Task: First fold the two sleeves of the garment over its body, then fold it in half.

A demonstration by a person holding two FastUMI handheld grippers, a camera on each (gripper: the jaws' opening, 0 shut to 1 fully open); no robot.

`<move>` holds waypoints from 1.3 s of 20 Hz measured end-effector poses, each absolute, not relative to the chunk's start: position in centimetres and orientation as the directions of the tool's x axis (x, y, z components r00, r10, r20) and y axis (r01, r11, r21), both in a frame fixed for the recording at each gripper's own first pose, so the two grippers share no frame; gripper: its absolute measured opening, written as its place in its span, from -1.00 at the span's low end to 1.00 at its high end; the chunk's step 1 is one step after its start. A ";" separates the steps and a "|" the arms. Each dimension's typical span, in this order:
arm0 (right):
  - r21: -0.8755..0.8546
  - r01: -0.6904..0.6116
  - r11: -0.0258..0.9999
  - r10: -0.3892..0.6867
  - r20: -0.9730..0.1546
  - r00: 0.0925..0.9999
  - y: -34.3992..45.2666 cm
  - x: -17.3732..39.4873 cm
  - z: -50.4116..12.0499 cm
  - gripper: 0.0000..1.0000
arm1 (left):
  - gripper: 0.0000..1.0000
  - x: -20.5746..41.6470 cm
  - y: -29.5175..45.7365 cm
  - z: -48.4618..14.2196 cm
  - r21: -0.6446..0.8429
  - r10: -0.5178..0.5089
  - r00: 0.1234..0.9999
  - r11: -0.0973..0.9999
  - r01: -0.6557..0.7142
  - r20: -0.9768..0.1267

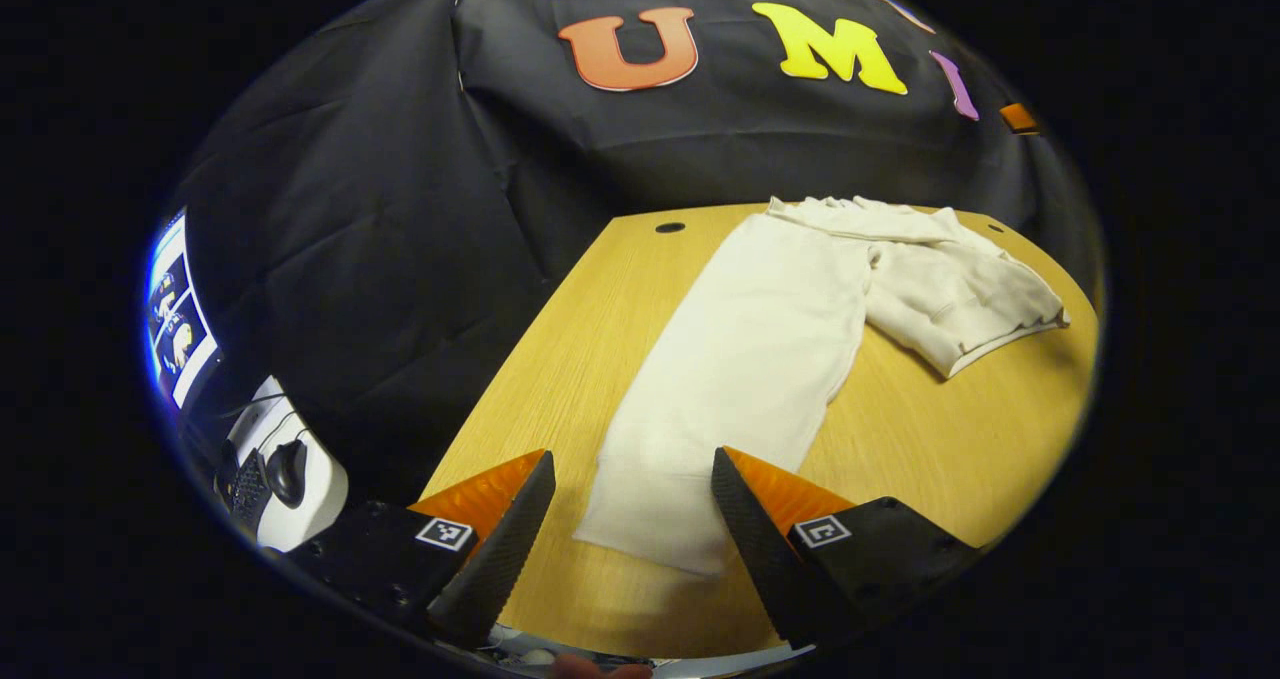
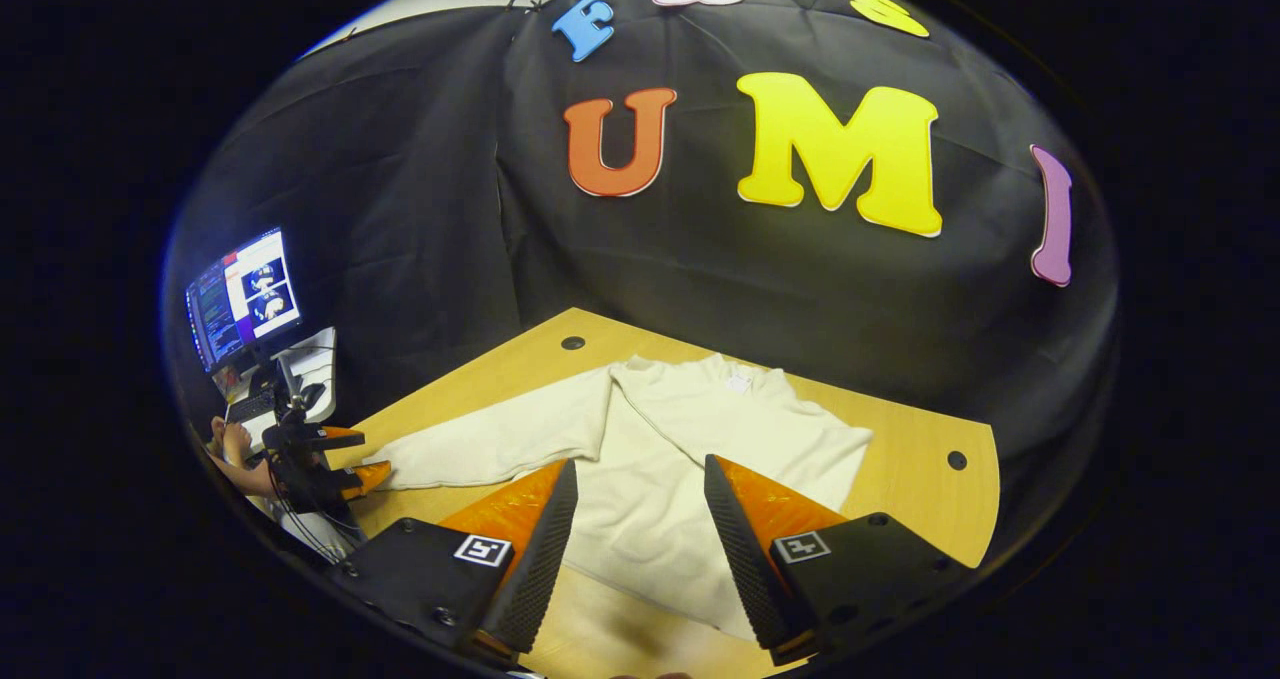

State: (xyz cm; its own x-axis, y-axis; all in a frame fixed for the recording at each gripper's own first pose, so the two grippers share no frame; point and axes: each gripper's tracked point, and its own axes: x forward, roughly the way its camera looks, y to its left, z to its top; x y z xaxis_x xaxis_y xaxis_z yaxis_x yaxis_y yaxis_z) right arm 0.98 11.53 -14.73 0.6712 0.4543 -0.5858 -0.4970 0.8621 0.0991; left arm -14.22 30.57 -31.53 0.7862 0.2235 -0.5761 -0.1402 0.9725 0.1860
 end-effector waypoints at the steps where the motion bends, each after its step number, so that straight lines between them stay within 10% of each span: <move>1: 0.098 -0.494 0.864 0.451 -0.588 0.671 11.4 0.8 -14.8 0.60 | 1.00 -14.4 30.6 -32.0 0.177 0.208 0.781 0.976 -0.127 -0.589; 8: 0.068 -0.542 0.837 0.476 -0.580 0.661 13.2 -0.4 -13.9 0.56 | 0.99 -14.8 28.9 -32.8 0.058 0.140 0.784 0.990 -0.131 -0.605; 9: 0.070 -0.544 0.836 0.479 -0.578 0.661 13.2 -0.6 -13.8 0.56 | 0.87 -14.8 28.6 -32.7 0.047 0.136 0.791 0.990 -0.135 -0.597; 10: 0.068 -0.547 0.834 0.480 -0.578 0.660 13.3 -0.8 -13.8 0.59 | 0.34 -14.8 28.3 -32.7 0.052 0.137 0.794 0.990 -0.132 -0.592; 18: 0.123 -0.480 0.869 0.450 -0.599 0.662 11.1 -1.5 -14.9 0.58 | -0.86 -14.0 27.6 -32.2 -0.051 0.109 0.760 0.981 -0.185 -0.641; 26: 0.146 -0.458 0.877 0.452 -0.575 0.682 9.0 -1.2 -14.2 0.60 | -0.93 -11.4 24.4 -27.4 -0.207 -0.013 0.775 0.966 -0.153 -0.632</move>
